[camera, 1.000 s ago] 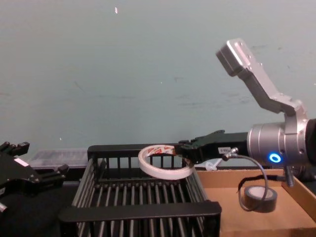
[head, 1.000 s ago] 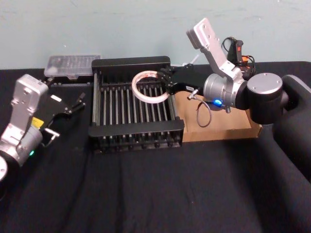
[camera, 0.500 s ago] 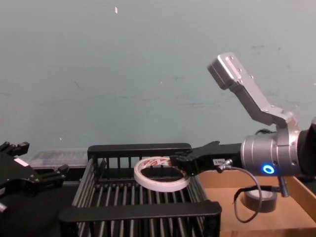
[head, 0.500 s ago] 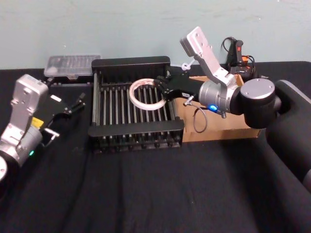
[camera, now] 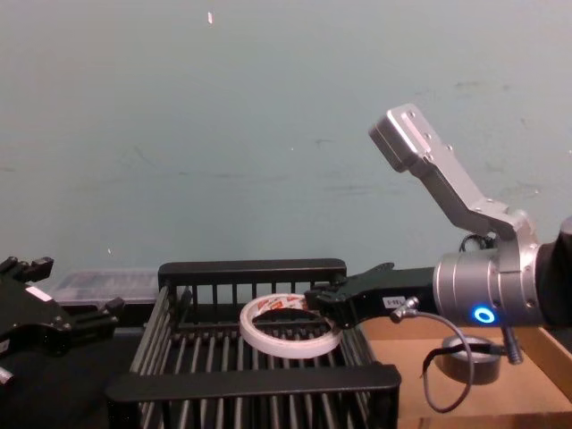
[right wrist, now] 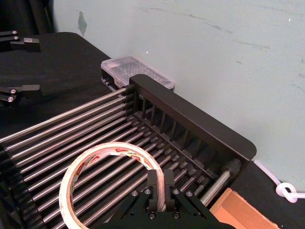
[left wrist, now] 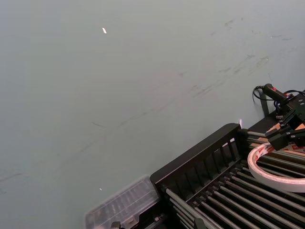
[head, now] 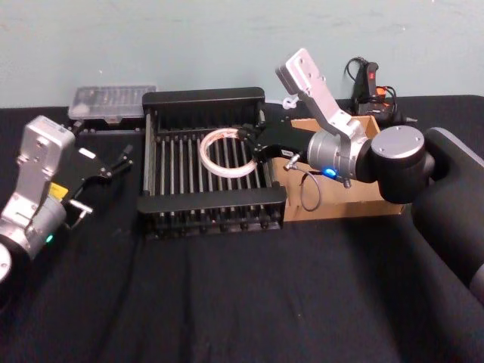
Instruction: Pick up the white tape and place it into the black box , Pick up the silver tape and place it into the brown box.
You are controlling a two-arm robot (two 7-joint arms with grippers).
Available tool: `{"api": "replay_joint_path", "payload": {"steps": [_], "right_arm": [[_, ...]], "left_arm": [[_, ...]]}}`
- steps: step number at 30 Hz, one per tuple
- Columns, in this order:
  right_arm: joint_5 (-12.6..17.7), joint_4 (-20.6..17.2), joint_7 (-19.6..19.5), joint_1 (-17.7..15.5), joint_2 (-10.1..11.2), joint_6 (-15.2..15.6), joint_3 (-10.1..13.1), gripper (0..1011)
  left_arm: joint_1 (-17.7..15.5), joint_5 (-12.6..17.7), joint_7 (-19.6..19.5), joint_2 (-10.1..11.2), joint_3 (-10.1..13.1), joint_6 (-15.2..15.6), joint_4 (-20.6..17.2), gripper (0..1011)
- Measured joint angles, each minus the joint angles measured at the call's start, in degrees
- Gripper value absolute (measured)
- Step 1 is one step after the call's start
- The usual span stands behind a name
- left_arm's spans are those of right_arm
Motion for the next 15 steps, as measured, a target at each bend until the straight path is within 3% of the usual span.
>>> {"api": "replay_joint_path", "payload": {"steps": [7, 15], "right_arm": [[0.1, 0.0, -0.1, 0.0, 0.0, 0.1, 0.0, 108], [0.2, 0.0, -0.1, 0.0, 0.0, 0.1, 0.1, 338]], "left_arm": [[0.0, 0.0, 0.0, 0.0, 0.0, 0.0, 0.0, 1001], [0.0, 0.0, 0.0, 0.0, 0.0, 0.0, 0.0, 1001]]}}
